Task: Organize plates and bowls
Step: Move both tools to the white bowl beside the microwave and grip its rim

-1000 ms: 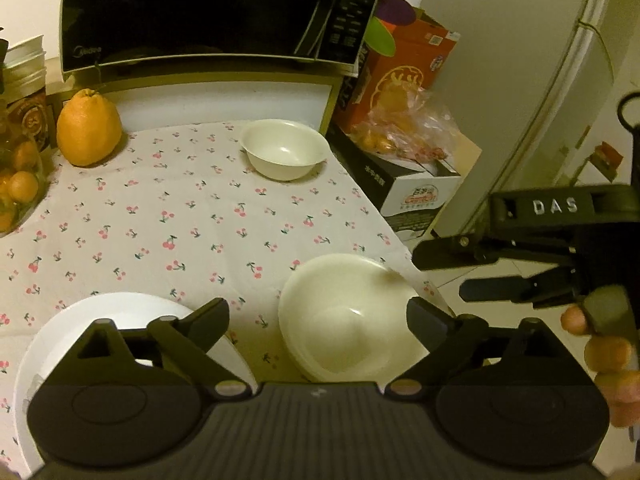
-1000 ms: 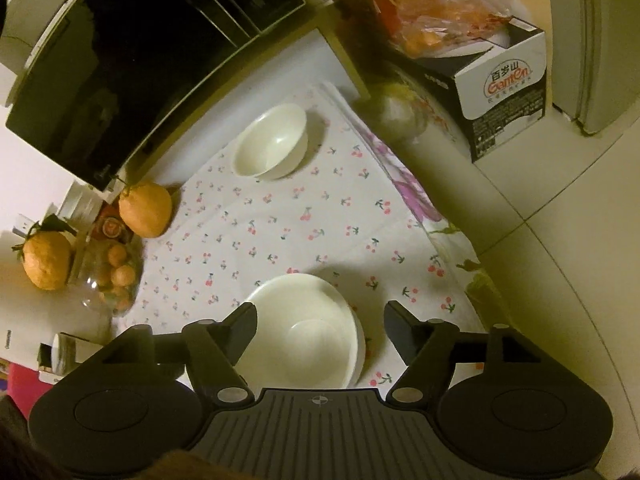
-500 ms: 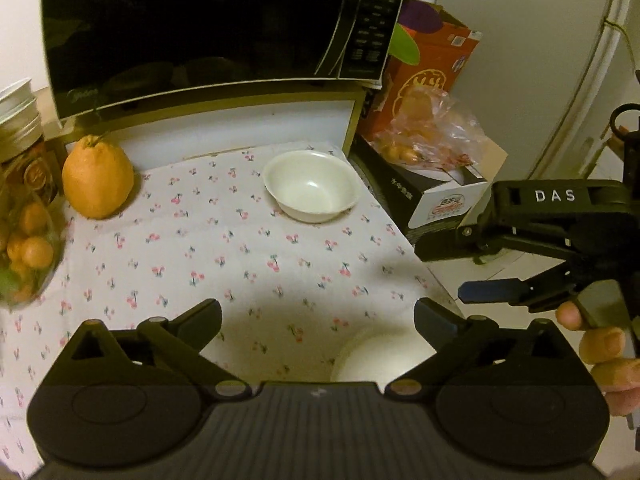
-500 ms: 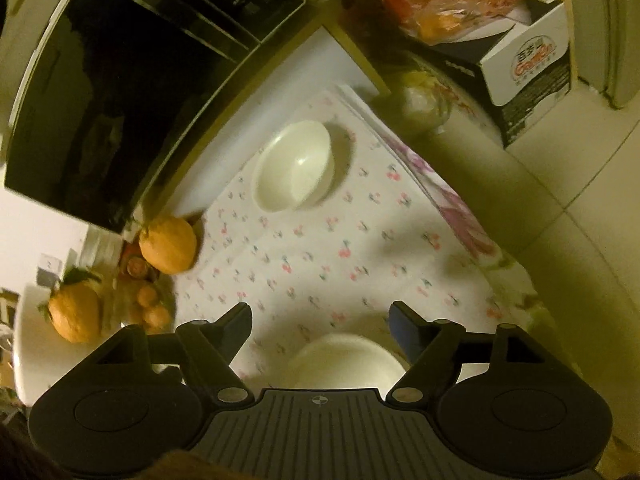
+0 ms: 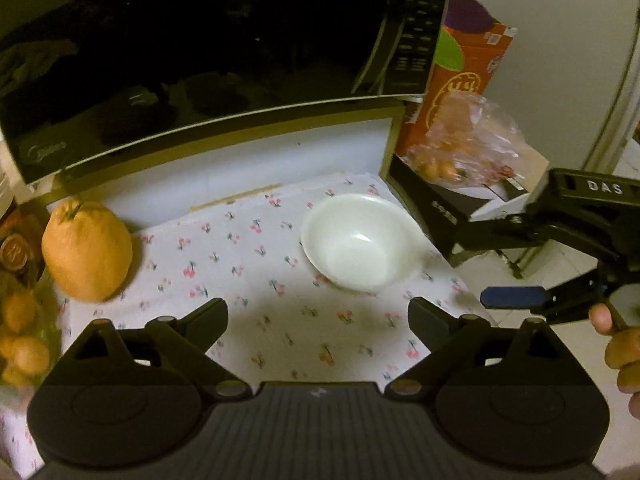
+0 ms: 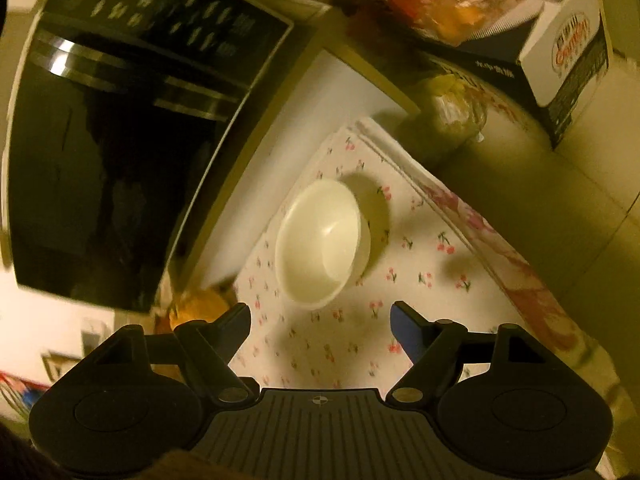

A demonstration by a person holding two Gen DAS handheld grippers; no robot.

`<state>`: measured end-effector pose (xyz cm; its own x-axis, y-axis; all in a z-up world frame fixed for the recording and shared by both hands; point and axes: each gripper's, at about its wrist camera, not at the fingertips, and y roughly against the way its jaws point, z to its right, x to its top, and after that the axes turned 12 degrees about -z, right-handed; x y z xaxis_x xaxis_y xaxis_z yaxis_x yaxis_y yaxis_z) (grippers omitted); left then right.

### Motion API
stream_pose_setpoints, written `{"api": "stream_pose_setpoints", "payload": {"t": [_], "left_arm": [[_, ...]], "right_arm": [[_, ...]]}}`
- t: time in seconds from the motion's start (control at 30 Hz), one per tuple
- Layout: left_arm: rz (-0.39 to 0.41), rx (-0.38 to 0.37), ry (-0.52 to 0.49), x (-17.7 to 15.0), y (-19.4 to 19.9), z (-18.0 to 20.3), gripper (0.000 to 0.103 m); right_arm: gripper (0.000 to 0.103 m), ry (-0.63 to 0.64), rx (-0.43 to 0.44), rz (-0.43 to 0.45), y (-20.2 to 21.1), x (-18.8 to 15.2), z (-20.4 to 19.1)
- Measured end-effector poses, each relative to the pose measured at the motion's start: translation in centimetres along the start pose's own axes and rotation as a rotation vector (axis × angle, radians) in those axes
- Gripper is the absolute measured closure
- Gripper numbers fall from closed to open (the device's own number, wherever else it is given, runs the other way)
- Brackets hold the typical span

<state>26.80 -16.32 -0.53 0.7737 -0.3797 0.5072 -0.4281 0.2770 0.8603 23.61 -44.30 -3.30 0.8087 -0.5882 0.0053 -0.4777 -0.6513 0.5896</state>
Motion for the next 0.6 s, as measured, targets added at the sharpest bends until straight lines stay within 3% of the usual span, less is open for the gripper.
{"api": "stream_pose_setpoints", "payload": {"t": [0.1, 0.37, 0.47, 0.6], "left_arm": [[0.001, -0.017, 0.005, 1.0, -1.1, -0.5, 0.014], [-0.023, -0.092, 0.035, 2.3, -3.9, -0.5, 0.028], [-0.043, -0.117, 0.054, 2.7, -5.0, -0.5, 0.040], [-0.053, -0.129, 0.103, 3.0, -6.2, -0.7, 0.053]], "right_arm": [[0.025, -0.003, 0.040, 0.006, -0.7, 0.9, 0.6], [0.026, 0.005, 0.038, 0.051, -2.1, 2.1, 1.0], [0.033, 0.005, 0.037, 0.051, -2.5, 2.4, 1.3], [0.050, 0.007, 0.026, 0.058, -3.1, 2.8, 1.6]]}}
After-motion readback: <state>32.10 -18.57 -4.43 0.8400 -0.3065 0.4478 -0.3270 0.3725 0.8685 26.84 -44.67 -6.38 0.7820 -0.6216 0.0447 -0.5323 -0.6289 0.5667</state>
